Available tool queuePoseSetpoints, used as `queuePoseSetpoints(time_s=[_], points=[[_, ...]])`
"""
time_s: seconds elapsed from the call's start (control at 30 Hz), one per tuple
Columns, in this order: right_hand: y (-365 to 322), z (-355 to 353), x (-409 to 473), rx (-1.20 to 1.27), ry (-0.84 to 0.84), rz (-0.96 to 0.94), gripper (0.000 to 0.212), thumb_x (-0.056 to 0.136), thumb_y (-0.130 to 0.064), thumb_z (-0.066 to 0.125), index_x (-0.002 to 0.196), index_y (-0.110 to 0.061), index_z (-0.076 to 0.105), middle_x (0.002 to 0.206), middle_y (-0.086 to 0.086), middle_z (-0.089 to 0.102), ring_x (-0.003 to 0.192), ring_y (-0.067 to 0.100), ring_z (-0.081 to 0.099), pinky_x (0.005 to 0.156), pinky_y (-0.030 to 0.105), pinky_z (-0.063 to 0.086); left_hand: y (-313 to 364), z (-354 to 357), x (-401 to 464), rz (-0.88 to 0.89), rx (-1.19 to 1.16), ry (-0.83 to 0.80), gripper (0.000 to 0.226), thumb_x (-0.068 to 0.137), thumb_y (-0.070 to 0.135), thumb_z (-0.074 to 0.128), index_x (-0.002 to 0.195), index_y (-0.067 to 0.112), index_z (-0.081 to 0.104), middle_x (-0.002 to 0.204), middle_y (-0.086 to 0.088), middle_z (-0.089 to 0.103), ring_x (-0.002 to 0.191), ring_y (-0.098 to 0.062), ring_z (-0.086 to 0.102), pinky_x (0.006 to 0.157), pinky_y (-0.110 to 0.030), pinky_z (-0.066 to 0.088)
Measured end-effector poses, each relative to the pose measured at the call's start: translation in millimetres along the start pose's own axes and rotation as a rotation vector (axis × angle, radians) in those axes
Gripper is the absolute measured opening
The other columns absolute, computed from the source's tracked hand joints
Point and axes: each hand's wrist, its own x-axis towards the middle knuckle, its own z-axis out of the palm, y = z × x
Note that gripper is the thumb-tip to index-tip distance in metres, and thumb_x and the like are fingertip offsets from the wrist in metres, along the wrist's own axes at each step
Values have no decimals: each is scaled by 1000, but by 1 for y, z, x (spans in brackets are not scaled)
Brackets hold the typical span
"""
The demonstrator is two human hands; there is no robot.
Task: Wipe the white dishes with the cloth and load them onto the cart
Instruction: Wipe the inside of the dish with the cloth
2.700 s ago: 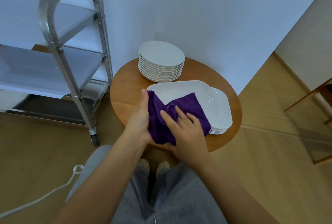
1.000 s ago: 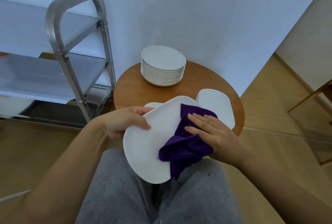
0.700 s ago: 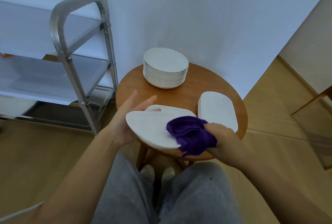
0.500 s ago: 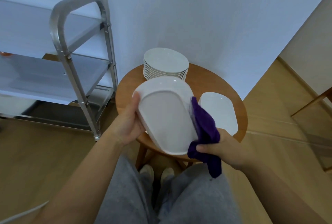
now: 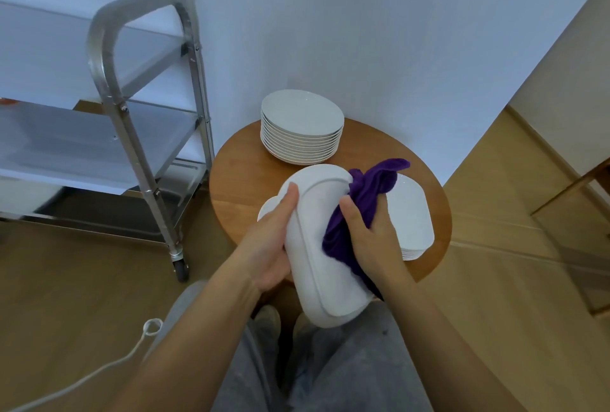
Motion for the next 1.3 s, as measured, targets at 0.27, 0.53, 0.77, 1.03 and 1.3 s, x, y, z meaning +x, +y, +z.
queuePoseSetpoints(time_s=[0.27,0.53,0.77,1.03,1.3], points=[[-31,46,-3,-102,41,-106,65,84,-64,24,137,-28,32,134,5,44,121,22,45,101,48,40,-12,22,-11,155,159,228,42,90,52,44,111,20,61,110,-9,68,102,-23,64,95,-43,48],[-14,52,-41,-365,-128,-219,53,91,-55,22,140,-34,32,150,-12,30,143,11,14,116,47,9,4,3,-7,188,-187,291,44,89,60,40,79,27,66,73,-1,74,65,-17,71,51,-30,56],[12,26,-50,-81,70,-125,24,90,-48,39,114,-50,38,122,-13,52,115,6,47,102,35,40,10,6,-8,270,-276,285,36,91,55,40,108,29,59,106,-5,71,92,-27,69,80,-47,56],[-14,19,-27,283,104,328,28,97,-48,36,123,-40,43,117,-10,55,107,11,53,90,33,45,-18,40,-23,325,142,426,53,58,70,40,93,30,46,91,3,63,86,-17,62,71,-31,54],[-43,6,-43,962,-8,529,91,19,-78,72,98,-34,64,85,-2,74,77,16,71,59,32,58,-37,50,-26,526,910,63,56,77,59,39,130,43,44,124,29,50,116,7,47,100,-11,33]])
